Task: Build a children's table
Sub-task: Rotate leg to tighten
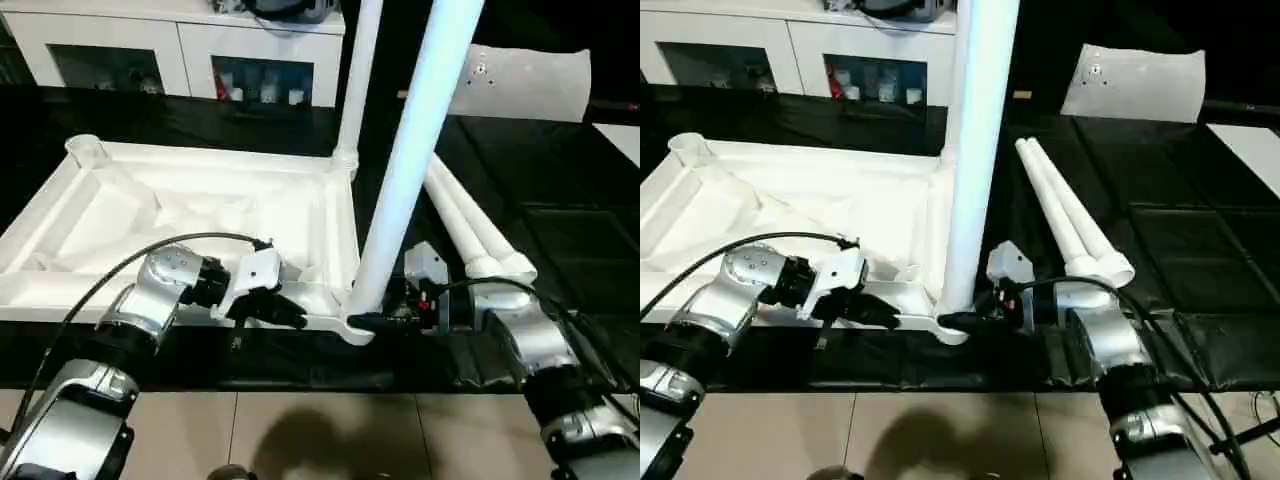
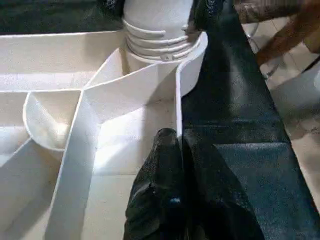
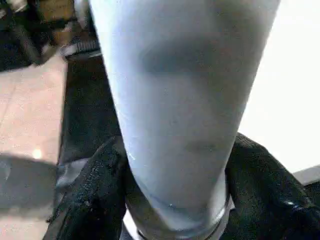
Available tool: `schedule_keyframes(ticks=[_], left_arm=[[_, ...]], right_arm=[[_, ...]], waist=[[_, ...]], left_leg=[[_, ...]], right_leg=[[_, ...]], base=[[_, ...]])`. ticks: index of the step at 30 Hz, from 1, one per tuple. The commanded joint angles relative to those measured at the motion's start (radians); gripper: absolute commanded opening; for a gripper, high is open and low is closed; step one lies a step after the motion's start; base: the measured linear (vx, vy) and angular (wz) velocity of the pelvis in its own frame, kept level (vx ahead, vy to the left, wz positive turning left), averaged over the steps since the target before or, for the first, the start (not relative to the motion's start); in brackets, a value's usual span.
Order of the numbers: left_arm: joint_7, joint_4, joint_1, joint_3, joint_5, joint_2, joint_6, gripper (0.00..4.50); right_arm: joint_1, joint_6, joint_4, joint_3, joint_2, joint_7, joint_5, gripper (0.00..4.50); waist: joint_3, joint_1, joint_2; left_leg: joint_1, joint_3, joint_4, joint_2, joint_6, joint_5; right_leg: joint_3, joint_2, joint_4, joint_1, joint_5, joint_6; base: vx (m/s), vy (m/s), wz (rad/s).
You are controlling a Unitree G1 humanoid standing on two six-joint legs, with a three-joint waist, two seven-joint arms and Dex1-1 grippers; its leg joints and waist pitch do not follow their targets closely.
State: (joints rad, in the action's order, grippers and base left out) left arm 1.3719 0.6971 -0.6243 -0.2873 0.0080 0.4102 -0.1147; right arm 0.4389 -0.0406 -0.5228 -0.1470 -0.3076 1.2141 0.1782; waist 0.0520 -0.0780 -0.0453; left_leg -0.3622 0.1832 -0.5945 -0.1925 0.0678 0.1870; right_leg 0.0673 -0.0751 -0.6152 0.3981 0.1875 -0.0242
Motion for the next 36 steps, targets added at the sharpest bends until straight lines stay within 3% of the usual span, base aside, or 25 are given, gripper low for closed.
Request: schedule_keyframes(ticks=[1,2,3,5,6,9,12,13,14,15,17,19,20,21,22,23,26,27,29,31,34,36], left_arm=[[-0.155,-0.013,0.003,-0.01,0.033,-0.076,0.063,0.0],[-0.177,-0.015,0.001,-0.005,0.033,-0.085,0.077,0.0],[-0.247,-0.022,-0.007,0.013,0.029,-0.12,0.11,0.0],[-0.274,-0.027,-0.01,0.022,0.024,-0.136,0.121,0.0],[-0.368,-0.056,-0.02,0.063,-0.004,-0.201,0.192,0.0],[-0.533,-0.09,-0.031,0.117,-0.022,-0.282,0.301,0.0],[-0.663,-0.101,-0.043,0.142,0.005,-0.326,0.334,0.0],[-0.74,-0.1,-0.055,0.159,0.019,-0.35,0.337,0.0],[-0.742,-0.1,-0.055,0.159,0.019,-0.35,0.337,0.0],[-0.785,-0.101,-0.061,0.163,0.036,-0.358,0.333,0.0],[-0.796,-0.108,-0.062,0.16,0.044,-0.362,0.336,0.0],[-0.803,-0.143,-0.053,0.148,0.07,-0.368,0.356,0.0],[-0.793,-0.149,-0.05,0.141,0.076,-0.366,0.358,0.0],[-0.789,-0.159,-0.047,0.135,0.078,-0.364,0.368,0.0],[-0.782,-0.166,-0.042,0.132,0.077,-0.361,0.37,0.0],[-0.772,-0.171,-0.037,0.129,0.076,-0.355,0.372,0.0],[-0.745,-0.185,-0.021,0.123,0.08,-0.336,0.367,0.0],[-0.737,-0.187,-0.017,0.121,0.079,-0.331,0.362,0.0],[-0.7,-0.196,-0.001,0.116,0.078,-0.305,0.343,0.0],[-0.655,-0.199,0.014,0.111,0.076,-0.277,0.326,0.0],[-0.616,-0.189,0.022,0.11,0.071,-0.25,0.298,0.0],[-0.545,-0.174,0.033,0.102,0.063,-0.207,0.248,0.0]], right_arm=[[-0.005,-0.039,0.022,-0.017,0.073,-0.117,-0.004,2.51],[-0.005,-0.048,0.023,-0.015,0.084,-0.139,-0.007,2.48],[0.0,-0.07,0.017,-0.005,0.126,-0.224,-0.019,2.44],[0.003,-0.087,0.019,0.0,0.144,-0.264,-0.024,2.25],[0.018,-0.111,0.012,0.022,0.217,-0.382,-0.03,2.16],[0.047,-0.132,-0.011,0.029,0.303,-0.496,-0.036,2.04],[0.083,-0.153,-0.054,0.044,0.36,-0.616,-0.055,2.01],[0.117,-0.181,-0.096,0.076,0.399,-0.72,-0.052,2.01],[0.118,-0.181,-0.097,0.077,0.4,-0.722,-0.052,2.01],[0.136,-0.182,-0.124,0.095,0.419,-0.779,-0.052,2.0],[0.144,-0.177,-0.135,0.107,0.432,-0.805,-0.051,2.0],[0.146,-0.15,-0.132,0.124,0.467,-0.835,-0.06,2.0],[0.142,-0.146,-0.126,0.125,0.472,-0.836,-0.064,2.0],[0.14,-0.145,-0.123,0.125,0.475,-0.84,-0.066,2.0],[0.134,-0.139,-0.115,0.131,0.477,-0.841,-0.059,2.0],[0.131,-0.132,-0.11,0.138,0.475,-0.839,-0.052,2.35],[0.128,-0.112,-0.106,0.175,0.469,-0.845,-0.029,2.35],[0.128,-0.107,-0.106,0.182,0.466,-0.848,-0.026,2.77],[0.119,-0.093,-0.092,0.197,0.44,-0.828,-0.012,2.8],[0.103,-0.084,-0.066,0.205,0.409,-0.785,-0.001,3.19],[0.087,-0.082,-0.037,0.202,0.367,-0.719,0.009,3.31],[0.055,-0.085,0.011,0.18,0.289,-0.588,0.009,3.47]], waist=[[-0.056,0.007,0.013],[-0.051,0.011,0.011],[-0.049,0.014,0.007],[-0.044,0.022,0.008],[-0.046,0.023,0.013],[-0.049,0.042,0.005],[-0.049,0.048,0.008],[-0.053,0.051,0.006],[-0.055,0.052,0.007],[-0.06,0.048,0.009],[-0.065,0.049,0.01],[-0.077,0.043,0.012],[-0.078,0.042,0.013],[-0.078,0.041,0.014],[-0.077,0.041,0.017],[-0.076,0.041,0.017],[-0.07,0.045,0.023],[-0.07,0.045,0.024],[-0.07,0.047,0.024],[-0.07,0.054,0.022],[-0.07,0.063,0.023],[-0.069,0.062,0.02]], left_leg=[[0.017,-0.011,0.079,-0.051,-0.022,0.243],[0.019,-0.013,0.081,-0.049,-0.012,0.273],[0.022,-0.017,0.082,-0.045,0.005,0.315],[0.032,-0.023,0.083,-0.043,0.022,0.368],[0.034,-0.027,0.085,-0.045,0.025,0.375],[0.023,-0.027,0.086,-0.04,0.025,0.347],[0.019,-0.021,0.081,-0.037,-0.003,0.302],[0.01,-0.022,0.081,-0.034,-0.009,0.268],[0.008,-0.021,0.08,-0.035,-0.009,0.249],[0.01,-0.017,0.075,-0.034,-0.028,0.203],[0.005,-0.015,0.072,-0.033,-0.04,0.165],[0.0,-0.01,0.062,-0.032,-0.09,0.045],[-0.002,-0.009,0.062,-0.033,-0.104,0.024],[-0.003,-0.007,0.057,-0.031,-0.14,-0.017],[-0.002,-0.007,0.057,-0.031,-0.147,-0.014],[-0.002,-0.007,0.057,-0.032,-0.151,-0.007],[0.0,-0.008,0.064,-0.037,-0.124,0.073],[0.001,-0.009,0.065,-0.037,-0.115,0.082],[0.002,-0.009,0.067,-0.039,-0.098,0.092],[-0.002,-0.01,0.068,-0.037,-0.096,0.111],[-0.002,-0.009,0.066,-0.036,-0.1,0.108],[-0.002,-0.009,0.065,-0.036,-0.107,0.108]], right_leg=[[-0.051,-0.073,0.078,-0.039,0.259,-0.219],[-0.051,-0.074,0.085,-0.036,0.311,-0.208],[-0.049,-0.077,0.095,-0.036,0.416,-0.175],[-0.047,-0.079,0.109,-0.027,0.533,-0.137],[-0.048,-0.081,0.114,-0.026,0.547,-0.126],[-0.048,-0.078,0.108,-0.032,0.51,-0.125],[-0.054,-0.076,0.107,-0.029,0.462,-0.141],[-0.052,-0.075,0.103,-0.039,0.439,-0.14],[-0.053,-0.076,0.099,-0.039,0.418,-0.144],[-0.054,-0.072,0.095,-0.039,0.335,-0.153],[-0.055,-0.071,0.084,-0.044,0.255,-0.17],[-0.054,-0.067,0.06,-0.051,0.041,-0.208],[-0.054,-0.067,0.056,-0.052,-0.001,-0.221],[-0.052,-0.065,0.049,-0.053,-0.083,-0.245],[-0.051,-0.066,0.049,-0.052,-0.084,-0.251],[-0.05,-0.066,0.051,-0.053,-0.077,-0.254],[-0.05,-0.068,0.063,-0.053,0.037,-0.247],[-0.05,-0.068,0.065,-0.053,0.051,-0.243],[-0.05,-0.067,0.064,-0.053,0.057,-0.241],[-0.05,-0.067,0.065,-0.056,0.059,-0.227],[-0.05,-0.065,0.065,-0.056,0.046,-0.24],[-0.05,-0.064,0.067,-0.057,0.051,-0.238]], base=[[0.0,0.0,0.0],[0.0,0.0,0.0],[0.0,0.0,0.0],[0.0,0.0,0.0],[0.0,0.0,0.0],[0.0,0.0,0.0],[0.0,0.0,0.0],[0.0,0.0,0.0],[0.0,0.0,0.0],[0.0,0.0,0.0],[0.027,-0.007,0.01],[0.054,-0.015,0.02],[0.0,0.0,0.0],[0.0,0.0,0.0],[0.0,0.0,0.0],[0.0,0.0,0.0],[0.0,0.0,0.0],[0.0,0.0,0.0],[0.0,0.0,0.0],[0.0,0.0,0.0],[0.0,0.0,0.0],[0.0,0.0,0.0]])
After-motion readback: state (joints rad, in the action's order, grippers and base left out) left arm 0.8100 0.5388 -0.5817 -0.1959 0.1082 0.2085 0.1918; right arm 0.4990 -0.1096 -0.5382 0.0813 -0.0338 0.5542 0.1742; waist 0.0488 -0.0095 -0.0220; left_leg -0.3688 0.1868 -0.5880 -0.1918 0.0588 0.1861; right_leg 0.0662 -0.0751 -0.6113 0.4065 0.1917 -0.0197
